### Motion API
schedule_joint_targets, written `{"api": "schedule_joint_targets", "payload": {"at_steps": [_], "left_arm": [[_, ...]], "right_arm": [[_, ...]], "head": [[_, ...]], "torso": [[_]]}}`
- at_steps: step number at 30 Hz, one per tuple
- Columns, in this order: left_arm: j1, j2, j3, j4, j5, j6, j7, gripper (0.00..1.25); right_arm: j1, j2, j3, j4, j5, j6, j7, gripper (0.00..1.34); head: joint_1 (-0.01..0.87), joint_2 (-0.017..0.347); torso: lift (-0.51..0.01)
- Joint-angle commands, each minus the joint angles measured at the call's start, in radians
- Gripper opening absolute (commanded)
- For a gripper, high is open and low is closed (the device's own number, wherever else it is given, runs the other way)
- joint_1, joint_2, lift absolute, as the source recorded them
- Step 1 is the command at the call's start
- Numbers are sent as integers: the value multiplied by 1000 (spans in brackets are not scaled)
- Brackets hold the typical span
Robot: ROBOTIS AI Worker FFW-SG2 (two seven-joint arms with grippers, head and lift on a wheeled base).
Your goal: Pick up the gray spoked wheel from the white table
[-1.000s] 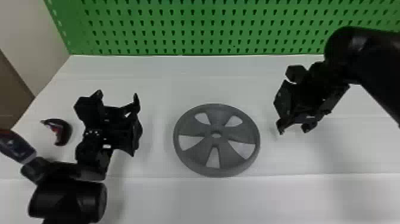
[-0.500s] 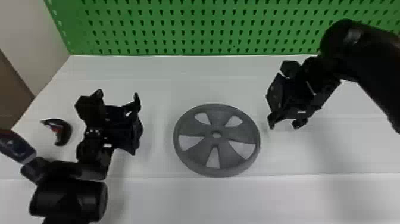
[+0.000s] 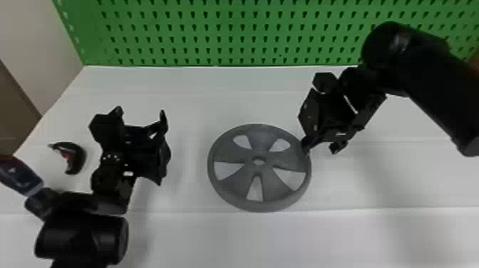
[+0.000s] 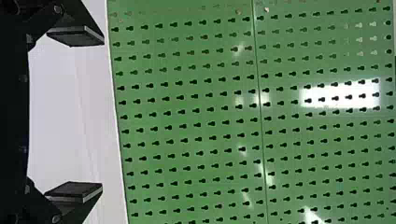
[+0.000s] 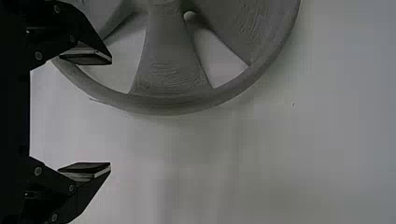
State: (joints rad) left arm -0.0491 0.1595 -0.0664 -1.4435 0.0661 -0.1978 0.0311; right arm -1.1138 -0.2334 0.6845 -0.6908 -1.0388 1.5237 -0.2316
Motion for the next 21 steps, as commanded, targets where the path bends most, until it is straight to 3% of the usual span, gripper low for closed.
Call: {"api": "schedule_joint_targets", "payload": {"at_steps": [1,21], "left_arm": [[0,0,-1,0,0,0,1,1071],[-1,0,-1,0,1,0,3,1071]], "right_arm": [[-5,3,72,-27,-55,-11,0,882],[-9,8,122,-41,-92,-19,0,884]], "head": [[806,44],[806,44]], "torso": [[-98],[-98]]}}
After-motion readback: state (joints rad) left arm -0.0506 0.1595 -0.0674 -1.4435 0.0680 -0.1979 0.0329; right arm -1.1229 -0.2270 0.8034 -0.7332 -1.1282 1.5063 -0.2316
